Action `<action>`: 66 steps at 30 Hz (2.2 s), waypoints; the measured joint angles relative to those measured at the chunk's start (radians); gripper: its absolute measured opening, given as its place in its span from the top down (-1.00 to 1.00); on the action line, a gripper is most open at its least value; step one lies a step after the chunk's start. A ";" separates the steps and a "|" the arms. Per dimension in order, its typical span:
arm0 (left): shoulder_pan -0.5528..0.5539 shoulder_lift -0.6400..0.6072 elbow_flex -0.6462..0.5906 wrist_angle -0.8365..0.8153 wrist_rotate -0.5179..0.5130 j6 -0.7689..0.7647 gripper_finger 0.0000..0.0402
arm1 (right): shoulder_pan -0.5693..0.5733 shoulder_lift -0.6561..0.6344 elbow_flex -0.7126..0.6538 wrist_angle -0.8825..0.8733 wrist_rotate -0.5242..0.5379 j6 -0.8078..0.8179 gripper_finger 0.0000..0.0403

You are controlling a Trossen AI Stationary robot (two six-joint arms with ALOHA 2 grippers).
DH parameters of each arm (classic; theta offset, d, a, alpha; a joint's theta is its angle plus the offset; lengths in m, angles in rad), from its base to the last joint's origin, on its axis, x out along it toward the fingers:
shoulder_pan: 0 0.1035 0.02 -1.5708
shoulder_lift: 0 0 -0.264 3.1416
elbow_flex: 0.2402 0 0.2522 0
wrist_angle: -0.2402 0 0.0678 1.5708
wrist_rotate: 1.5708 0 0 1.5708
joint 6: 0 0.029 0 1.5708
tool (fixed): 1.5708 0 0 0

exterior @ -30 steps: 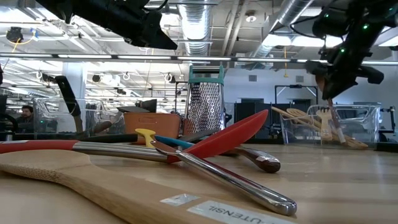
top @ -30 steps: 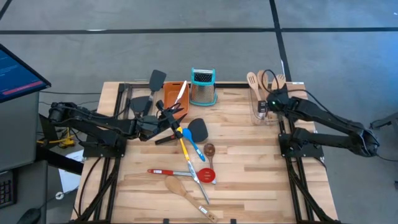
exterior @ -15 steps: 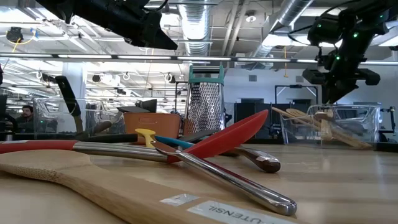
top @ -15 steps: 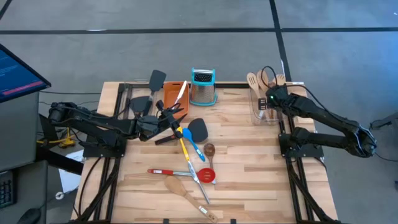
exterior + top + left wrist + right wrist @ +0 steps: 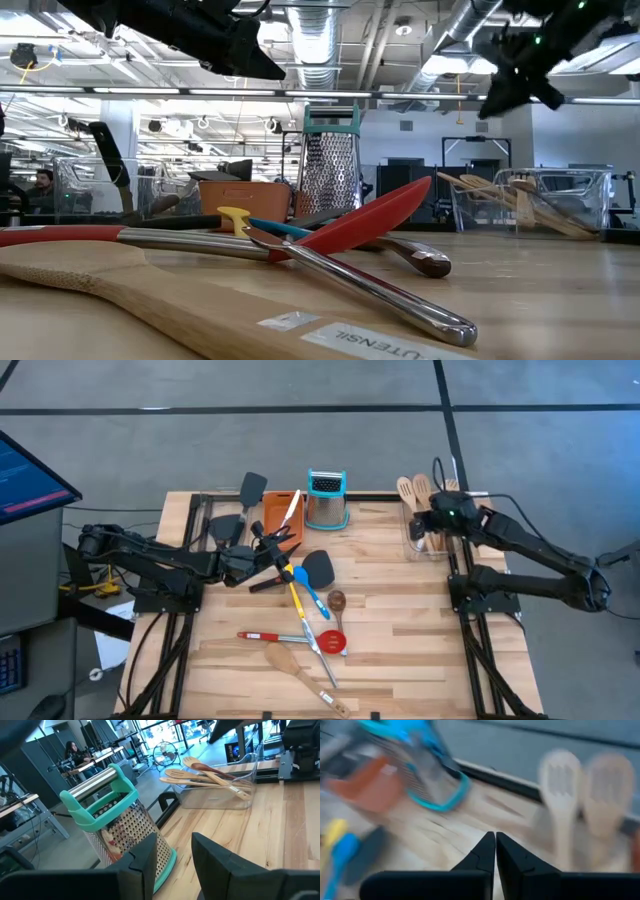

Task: Pick & Place Kitchen Items
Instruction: Put the yellow spoon into the right transparent bin

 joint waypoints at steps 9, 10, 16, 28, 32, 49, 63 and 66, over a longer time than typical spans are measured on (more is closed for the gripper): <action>0.000 0.000 0.000 0.000 -0.005 0.009 0.46 | 0.318 -0.078 0.000 0.336 0.044 -0.111 0.99; 0.000 0.000 0.000 -0.001 -0.004 0.009 0.46 | 0.357 -0.076 0.000 0.371 0.061 -0.130 0.99; 0.000 0.000 0.000 -0.003 -0.004 0.011 0.46 | 0.575 -0.018 0.000 0.478 0.183 -0.221 1.00; 0.000 0.000 0.000 -0.005 -0.003 0.005 0.46 | 0.827 0.270 0.000 0.785 0.244 -0.338 1.00; 0.000 0.000 0.000 -0.011 0.009 -0.050 0.46 | 0.877 0.326 0.000 0.877 0.202 -0.459 1.00; -0.003 0.000 -0.001 -0.015 0.307 -0.106 0.46 | 0.758 0.203 -0.229 1.101 0.203 -0.487 1.00; -0.003 0.000 -0.001 -0.014 0.476 -0.107 0.46 | 0.677 0.143 -0.286 1.081 0.199 -0.490 1.00; -0.003 0.000 -0.001 -0.014 0.480 -0.107 0.46 | 0.667 0.147 -0.286 1.083 0.199 -0.490 1.00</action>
